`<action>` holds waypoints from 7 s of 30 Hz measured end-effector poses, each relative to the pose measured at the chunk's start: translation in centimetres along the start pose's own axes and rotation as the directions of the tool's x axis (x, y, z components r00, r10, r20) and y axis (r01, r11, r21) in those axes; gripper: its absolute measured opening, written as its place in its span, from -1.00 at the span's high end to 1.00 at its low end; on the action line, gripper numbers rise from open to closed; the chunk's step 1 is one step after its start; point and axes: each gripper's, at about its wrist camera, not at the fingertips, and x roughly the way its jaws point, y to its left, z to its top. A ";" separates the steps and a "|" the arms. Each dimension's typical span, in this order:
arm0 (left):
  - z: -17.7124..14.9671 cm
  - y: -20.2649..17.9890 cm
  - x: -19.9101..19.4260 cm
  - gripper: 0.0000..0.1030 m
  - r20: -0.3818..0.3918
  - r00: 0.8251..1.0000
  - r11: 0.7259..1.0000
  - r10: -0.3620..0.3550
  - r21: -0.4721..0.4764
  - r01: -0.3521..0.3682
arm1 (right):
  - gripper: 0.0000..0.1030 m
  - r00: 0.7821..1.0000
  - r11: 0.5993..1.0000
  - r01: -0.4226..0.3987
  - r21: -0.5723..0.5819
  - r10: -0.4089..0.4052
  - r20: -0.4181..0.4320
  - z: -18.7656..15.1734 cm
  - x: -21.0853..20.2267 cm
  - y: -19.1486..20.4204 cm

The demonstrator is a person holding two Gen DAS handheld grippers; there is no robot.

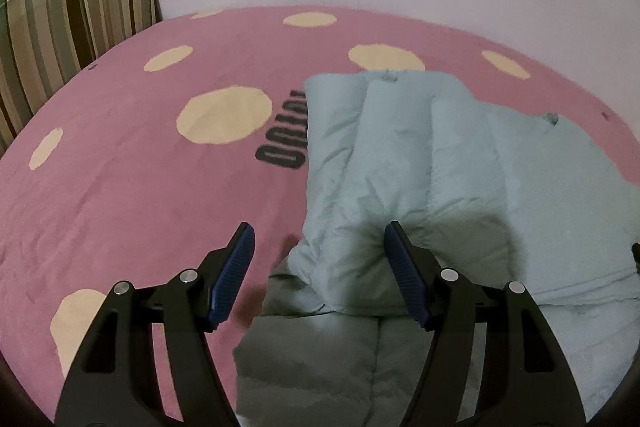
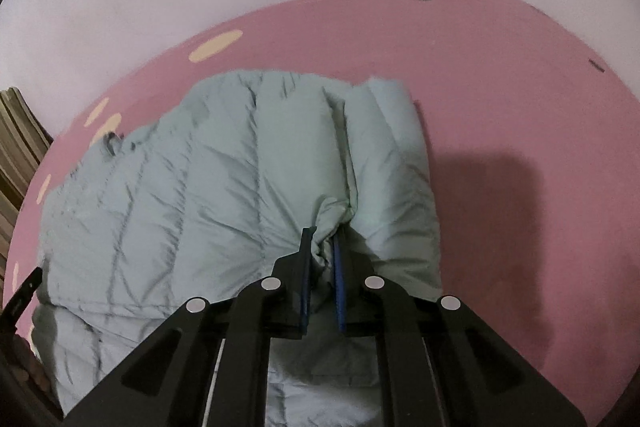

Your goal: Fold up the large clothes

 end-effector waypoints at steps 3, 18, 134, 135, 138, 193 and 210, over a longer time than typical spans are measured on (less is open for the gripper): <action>-0.2 0.1 0.6 -0.30 -0.022 1.000 1.000 -0.004 -0.002 0.004 | 0.76 1.000 1.000 0.004 -0.015 -0.004 0.005 -0.1 0.0 -0.2; 4.2 -2.3 0.3 -0.30 0.015 0.998 0.998 -0.062 -0.017 0.063 | -0.14 0.990 0.992 -0.001 -0.127 0.019 0.138 4.6 -3.5 3.2; -6.8 7.8 -18.2 0.92 0.096 0.924 0.919 -0.370 -0.106 0.379 | 0.80 0.956 0.965 -0.262 0.006 0.259 0.140 -11.5 -21.0 -7.0; -6.0 7.5 -17.4 0.92 0.092 0.927 0.922 -0.363 -0.109 0.372 | 0.80 0.955 0.964 -0.266 0.012 0.261 0.142 -10.7 -20.5 -6.8; -4.0 6.6 -14.3 0.92 0.069 0.939 0.931 -0.338 -0.123 0.344 | 0.80 0.957 0.965 -0.259 0.030 0.252 0.141 -8.0 -18.0 -6.3; 6.5 4.0 2.8 -0.16 -0.097 0.917 0.922 -0.388 -0.038 0.386 | -0.32 0.973 0.969 -0.230 -0.090 0.232 0.015 4.6 -2.6 -6.3; 7.1 1.4 -3.5 0.94 0.055 0.948 0.939 -0.312 0.170 0.299 | 0.83 0.973 0.971 -0.143 -0.194 0.173 0.150 3.0 -7.2 -4.7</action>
